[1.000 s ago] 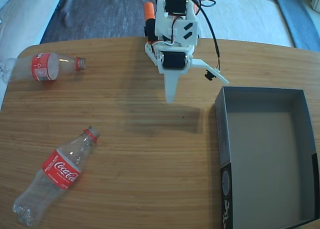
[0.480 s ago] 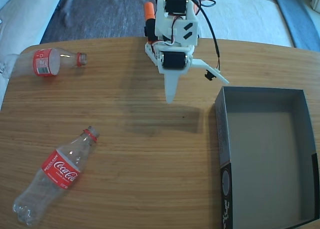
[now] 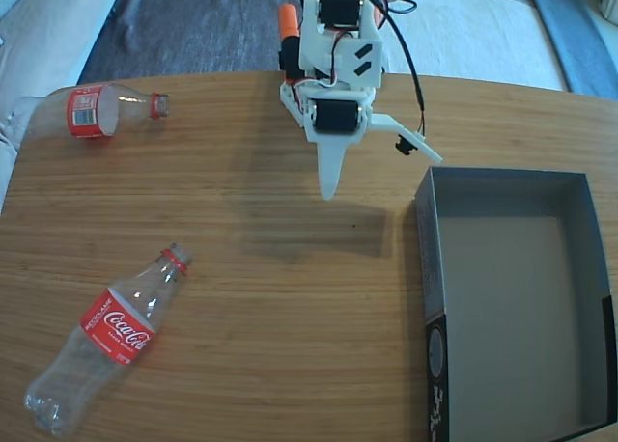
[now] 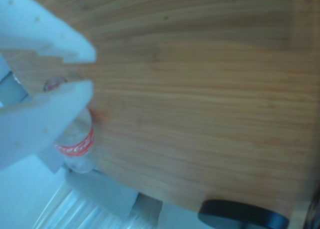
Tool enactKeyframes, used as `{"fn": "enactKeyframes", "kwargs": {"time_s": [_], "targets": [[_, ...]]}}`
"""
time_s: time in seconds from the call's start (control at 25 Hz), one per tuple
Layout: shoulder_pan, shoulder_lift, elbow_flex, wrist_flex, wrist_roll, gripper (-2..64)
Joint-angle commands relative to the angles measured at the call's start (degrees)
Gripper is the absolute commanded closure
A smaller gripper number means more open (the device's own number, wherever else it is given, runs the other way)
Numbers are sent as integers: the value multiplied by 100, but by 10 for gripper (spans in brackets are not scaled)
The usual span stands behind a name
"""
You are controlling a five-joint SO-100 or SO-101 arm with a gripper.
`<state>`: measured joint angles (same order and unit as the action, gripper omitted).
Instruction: Grasp the bottles and put them in the box.
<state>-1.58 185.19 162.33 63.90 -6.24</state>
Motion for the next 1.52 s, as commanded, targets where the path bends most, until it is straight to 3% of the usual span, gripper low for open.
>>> {"fn": "enactKeyframes", "kwargs": {"time_s": [0.0,0.72,1.0,1.2,1.48], "targets": [[-26,62,-35,-35,9,616],[26,-70,-422,0,-9,616],[70,-1951,-1898,0,-18,611],[650,-3621,-3305,9,-62,605],[1397,-5098,-4403,404,-2250,470]]}}
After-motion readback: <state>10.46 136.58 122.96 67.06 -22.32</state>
